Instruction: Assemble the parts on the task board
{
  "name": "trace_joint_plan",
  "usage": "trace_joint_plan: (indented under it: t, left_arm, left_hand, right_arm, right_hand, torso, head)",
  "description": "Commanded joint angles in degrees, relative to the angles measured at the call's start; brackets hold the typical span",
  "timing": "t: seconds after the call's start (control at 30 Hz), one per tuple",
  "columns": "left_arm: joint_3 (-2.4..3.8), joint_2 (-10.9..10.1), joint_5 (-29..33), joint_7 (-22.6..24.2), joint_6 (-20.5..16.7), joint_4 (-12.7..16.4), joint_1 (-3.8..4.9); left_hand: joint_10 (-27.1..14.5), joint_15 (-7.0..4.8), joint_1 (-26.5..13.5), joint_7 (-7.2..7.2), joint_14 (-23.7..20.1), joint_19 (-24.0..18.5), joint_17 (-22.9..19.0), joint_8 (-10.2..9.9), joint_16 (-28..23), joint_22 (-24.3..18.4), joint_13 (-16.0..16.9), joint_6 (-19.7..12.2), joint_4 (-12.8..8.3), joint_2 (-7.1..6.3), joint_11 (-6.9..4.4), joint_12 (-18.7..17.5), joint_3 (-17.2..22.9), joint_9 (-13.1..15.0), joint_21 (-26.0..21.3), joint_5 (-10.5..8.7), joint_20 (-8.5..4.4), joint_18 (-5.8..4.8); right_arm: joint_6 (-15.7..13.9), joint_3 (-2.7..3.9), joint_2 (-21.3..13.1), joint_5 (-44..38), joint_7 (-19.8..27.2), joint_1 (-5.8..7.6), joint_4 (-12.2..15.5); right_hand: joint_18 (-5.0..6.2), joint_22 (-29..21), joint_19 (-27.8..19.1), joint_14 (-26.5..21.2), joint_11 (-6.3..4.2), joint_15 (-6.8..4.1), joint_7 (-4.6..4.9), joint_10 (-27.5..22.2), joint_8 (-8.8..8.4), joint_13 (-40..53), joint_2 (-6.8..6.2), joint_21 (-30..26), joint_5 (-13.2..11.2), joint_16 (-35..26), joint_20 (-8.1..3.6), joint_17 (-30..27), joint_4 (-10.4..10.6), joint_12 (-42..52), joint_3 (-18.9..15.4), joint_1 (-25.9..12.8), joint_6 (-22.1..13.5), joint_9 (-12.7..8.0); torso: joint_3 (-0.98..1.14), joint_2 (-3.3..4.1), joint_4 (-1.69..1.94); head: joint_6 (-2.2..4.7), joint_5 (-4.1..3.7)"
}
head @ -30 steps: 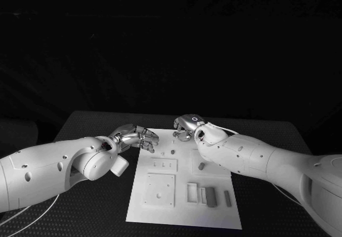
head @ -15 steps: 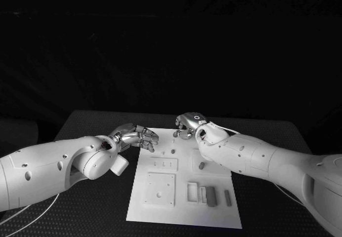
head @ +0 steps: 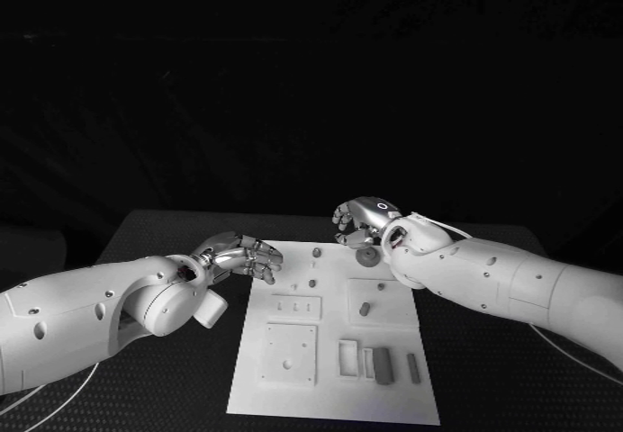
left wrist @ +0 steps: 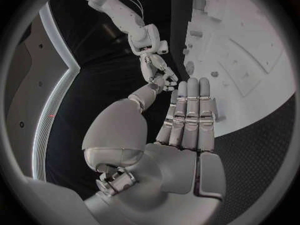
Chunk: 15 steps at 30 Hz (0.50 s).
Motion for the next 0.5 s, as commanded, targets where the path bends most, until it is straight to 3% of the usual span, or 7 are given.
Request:
trace_joint_plan:
  t: [0.03, 0.23, 0.3, 0.4, 0.43, 0.47, 0.5]
  left_arm:
    - [0.06, 0.0, -0.4, 1.0, -0.3, 0.1, 0.10]
    - [0.06, -0.1, -0.3, 1.8, 0.7, 0.0, 0.10]
    - [0.06, -0.1, -0.2, 2.1, 1.6, -0.3, 0.10]
    - [0.06, 0.0, -0.2, 2.2, 1.9, -0.7, 0.10]
    - [0.06, 0.0, -0.2, 2.2, 2.0, -0.9, 0.10]
    - [0.05, 0.1, -0.2, 2.3, 2.0, -1.0, 0.09]
    - [0.05, 0.2, -0.2, 2.3, 2.1, -1.1, 0.09]
  left_hand:
    - [0.3, -0.05, -0.4, -0.06, 0.2, -0.1, 0.1, -0.2, -0.2, 0.1, 0.1, -0.2, 0.3, -0.10, 0.16, 0.2, 0.1, 0.1, -0.2, -0.20, 0.07, -0.04]
    - [-0.1, 0.04, -0.4, -0.07, 0.0, -0.3, 0.2, -0.2, -0.5, 0.1, 0.2, -0.2, 0.2, -0.17, 0.31, -0.1, 0.0, 0.1, -0.4, -0.22, 0.11, -0.13]
    - [-0.3, 0.09, -0.5, -0.10, -0.1, -0.3, 0.3, -0.2, -0.7, 0.1, 0.2, -0.2, 0.2, -0.18, 0.41, -0.2, 0.0, 0.1, -0.5, -0.22, 0.13, -0.17]
    - [-0.5, 0.13, -0.5, -0.16, -0.1, -0.4, 0.3, -0.2, -0.8, 0.1, 0.2, -0.2, 0.3, -0.12, 0.49, -0.4, 0.0, 0.2, -0.5, -0.22, 0.16, -0.19]
    - [-0.5, 0.13, -0.5, -0.16, -0.1, -0.4, 0.3, -0.2, -0.8, 0.1, 0.2, -0.2, 0.3, -0.11, 0.49, -0.4, 0.0, 0.2, -0.5, -0.22, 0.16, -0.19]
    - [-0.5, 0.13, -0.5, -0.16, -0.1, -0.4, 0.3, -0.2, -0.8, 0.1, 0.2, -0.2, 0.3, -0.11, 0.50, -0.4, 0.0, 0.2, -0.5, -0.22, 0.16, -0.19]
    - [-0.5, 0.13, -0.5, -0.16, -0.1, -0.4, 0.3, -0.2, -0.8, 0.1, 0.2, -0.2, 0.3, -0.11, 0.50, -0.4, 0.0, 0.2, -0.5, -0.22, 0.16, -0.19]
  right_arm:
    - [7.5, 0.05, -2.1, 2.8, 3.5, 1.11, 1.1]
    - [14.4, 0.04, -4.5, 3.1, 2.6, 2.11, -0.5]
    - [16.3, 0.04, -4.2, 3.2, 2.7, 2.11, -2.1]
    - [16.2, 0.03, -3.5, 3.4, 3.0, 2.06, -3.9]
    - [16.5, 0.02, -3.5, 3.4, 3.0, 2.00, -4.5]
    - [16.8, 0.02, -3.4, 3.1, 3.0, 1.86, -5.0]
    - [17.0, 0.02, -3.3, 2.6, 3.0, 1.68, -5.5]
  right_hand:
    - [3.96, 1.1, -0.8, -0.8, 0.02, 0.06, -0.18, 0.5, 0.26, 0.3, -0.74, -0.3, -0.1, 0.0, 0.34, -0.1, -0.1, 0.4, -1.4, -0.6, 0.3, 0.0]
    - [3.96, 1.0, -2.1, -2.6, -0.12, -0.19, -2.00, 0.9, -0.59, 1.9, -1.72, -1.0, -0.1, 0.1, 0.95, -0.4, -1.1, 1.2, -5.3, -1.9, -2.5, -0.2]
    - [3.96, 1.0, -2.6, -3.4, -1.51, -1.51, -1.75, 2.7, -0.62, 5.8, -1.59, -1.4, 0.0, 0.4, 1.15, -0.5, -1.7, 3.9, -7.4, -2.0, -3.7, 0.1]
    - [3.96, 1.3, -2.1, -3.3, -2.91, -2.60, -1.88, 5.6, -0.11, 13.4, -1.42, -0.7, 0.0, 2.1, 0.99, 0.1, -1.9, 9.8, -8.7, -1.7, -3.6, 0.5]
    - [3.96, 1.3, -1.6, -3.2, -3.31, -3.09, -2.11, 4.1, 0.09, 20.7, -1.35, 0.1, 0.1, 3.5, 0.70, 0.6, -2.1, 15.2, -9.5, -1.4, -3.4, 0.6]
    - [3.96, 1.3, -1.9, -4.1, -3.40, -3.26, -1.97, -3.8, 0.04, 36.9, -0.85, 1.3, 0.3, 5.4, 0.30, 1.0, -1.9, 26.2, -9.9, -1.3, -3.5, 0.6]
    - [3.96, 1.4, -1.7, -3.7, -3.47, -3.17, -2.10, -3.9, 0.04, 39.7, -0.95, 2.0, 0.2, 6.5, 0.24, 1.4, -1.8, 28.6, -9.6, -1.2, -3.4, 0.6]
  torso:
    - [0.41, -0.19, -0.90]
    - [0.73, -0.30, -1.67]
    - [0.90, -0.29, -1.86]
    - [0.91, -0.24, -1.72]
    - [0.92, -0.22, -1.68]
    - [0.84, -0.24, -1.62]
    - [0.80, -0.26, -1.59]
  head:
    - [0.22, 0.24]
    - [0.59, 0.31]
    - [0.72, 0.35]
    - [0.72, 0.18]
    - [0.61, 0.13]
    - [0.49, 0.05]
    - [0.40, 0.00]
